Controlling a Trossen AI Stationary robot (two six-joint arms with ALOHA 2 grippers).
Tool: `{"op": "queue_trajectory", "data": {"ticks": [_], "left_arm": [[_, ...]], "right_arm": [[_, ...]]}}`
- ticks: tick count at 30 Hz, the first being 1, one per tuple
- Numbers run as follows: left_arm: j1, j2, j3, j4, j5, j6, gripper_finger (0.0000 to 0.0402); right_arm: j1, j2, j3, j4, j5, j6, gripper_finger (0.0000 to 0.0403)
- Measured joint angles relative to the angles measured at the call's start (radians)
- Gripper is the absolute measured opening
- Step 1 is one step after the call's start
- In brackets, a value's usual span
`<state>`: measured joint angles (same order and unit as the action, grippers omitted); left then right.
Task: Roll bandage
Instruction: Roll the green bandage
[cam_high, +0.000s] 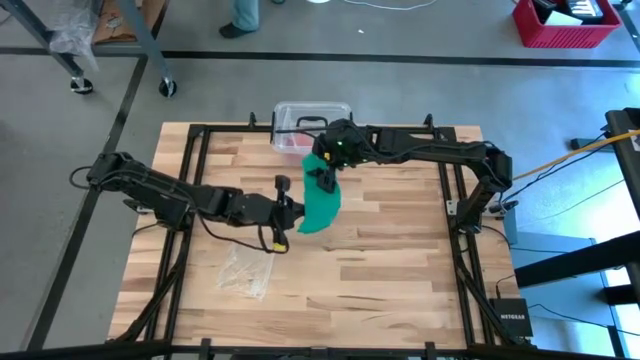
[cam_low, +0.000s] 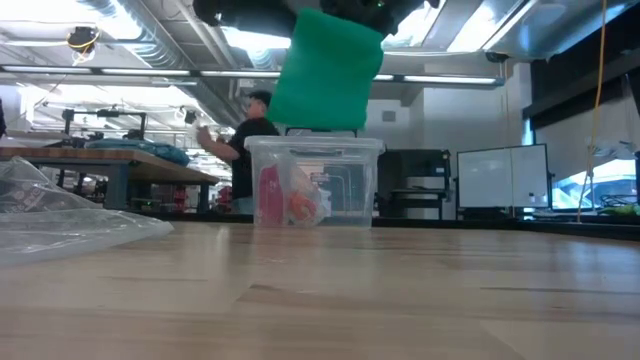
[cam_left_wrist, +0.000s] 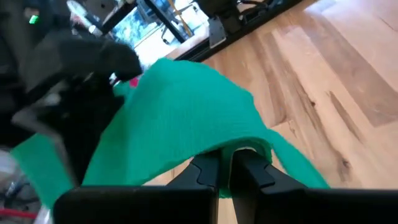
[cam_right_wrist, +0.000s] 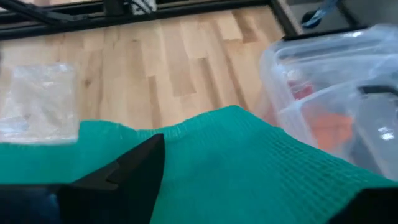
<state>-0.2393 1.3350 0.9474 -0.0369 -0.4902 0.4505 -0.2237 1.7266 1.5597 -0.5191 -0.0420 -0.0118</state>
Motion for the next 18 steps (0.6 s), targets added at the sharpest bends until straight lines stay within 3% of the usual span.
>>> {"op": "queue_trajectory", "data": {"ticks": [3,5,9,13,18], "left_arm": [[0.016,0.000,0.000,-0.004,0.038,-0.041,0.0011],[0.040,0.000,-0.008,0.020,0.115,-0.067,0.0011],[0.109,-0.001,-0.116,0.265,0.292,-0.105,0.0011],[0.165,-0.002,-0.204,0.390,0.307,-0.155,0.0011],[0.195,-0.002,-0.223,0.421,0.343,-0.177,0.0011]], "right_arm": [[-0.001,-0.002,0.000,-0.015,-0.030,0.013,0.0285],[-0.003,-0.004,0.000,-0.016,-0.030,0.016,0.0285],[-0.015,-0.007,0.000,-0.011,-0.031,0.033,0.0285],[-0.019,-0.007,0.000,-0.040,-0.031,0.025,0.0285],[-0.021,-0.007,0.000,-0.019,-0.010,0.007,0.0285]]}}
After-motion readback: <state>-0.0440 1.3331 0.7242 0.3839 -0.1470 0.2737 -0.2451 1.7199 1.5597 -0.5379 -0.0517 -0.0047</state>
